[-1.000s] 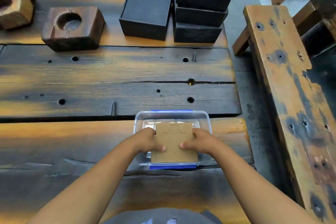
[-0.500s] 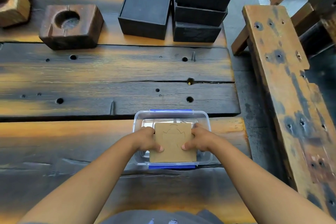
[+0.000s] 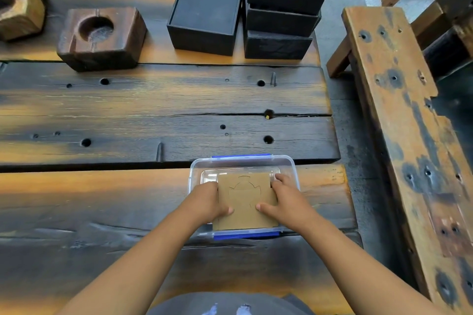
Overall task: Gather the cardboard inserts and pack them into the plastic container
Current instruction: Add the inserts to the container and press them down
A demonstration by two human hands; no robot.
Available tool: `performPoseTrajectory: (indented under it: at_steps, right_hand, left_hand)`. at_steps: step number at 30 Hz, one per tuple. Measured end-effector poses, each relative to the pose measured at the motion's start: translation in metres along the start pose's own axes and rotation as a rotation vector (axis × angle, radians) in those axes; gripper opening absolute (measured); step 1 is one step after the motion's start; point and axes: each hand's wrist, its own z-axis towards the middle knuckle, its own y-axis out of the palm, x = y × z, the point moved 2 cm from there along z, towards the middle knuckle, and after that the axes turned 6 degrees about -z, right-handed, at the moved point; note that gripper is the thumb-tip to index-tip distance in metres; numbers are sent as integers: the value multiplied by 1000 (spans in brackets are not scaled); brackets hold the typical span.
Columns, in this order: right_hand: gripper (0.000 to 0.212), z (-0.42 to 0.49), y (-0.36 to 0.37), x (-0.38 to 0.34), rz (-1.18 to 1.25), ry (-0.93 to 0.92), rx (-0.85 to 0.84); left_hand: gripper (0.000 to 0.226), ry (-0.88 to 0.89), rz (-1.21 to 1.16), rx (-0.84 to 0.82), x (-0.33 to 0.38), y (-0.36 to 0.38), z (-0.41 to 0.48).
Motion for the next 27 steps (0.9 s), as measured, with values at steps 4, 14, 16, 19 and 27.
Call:
performPoseTrajectory:
  at_steps: [4, 14, 16, 19, 27]
  right_hand:
    - [73, 2, 2, 3, -24, -3, 39]
    - [73, -2, 11, 3, -3, -21, 61]
    - [58, -3, 10, 4, 32, -29, 139]
    - [44, -5, 9, 3, 7, -50, 215]
    - [40, -7, 8, 3, 50, 22, 155]
  left_hand:
    - [48, 21, -27, 1, -2, 2, -1]
    - [49, 7, -77, -3, -3, 2, 2]
    - [51, 25, -89, 20, -2, 4, 1]
    - [48, 35, -112, 67, -1, 4, -1]
    - [39, 22, -100, 34, -1, 5, -5]
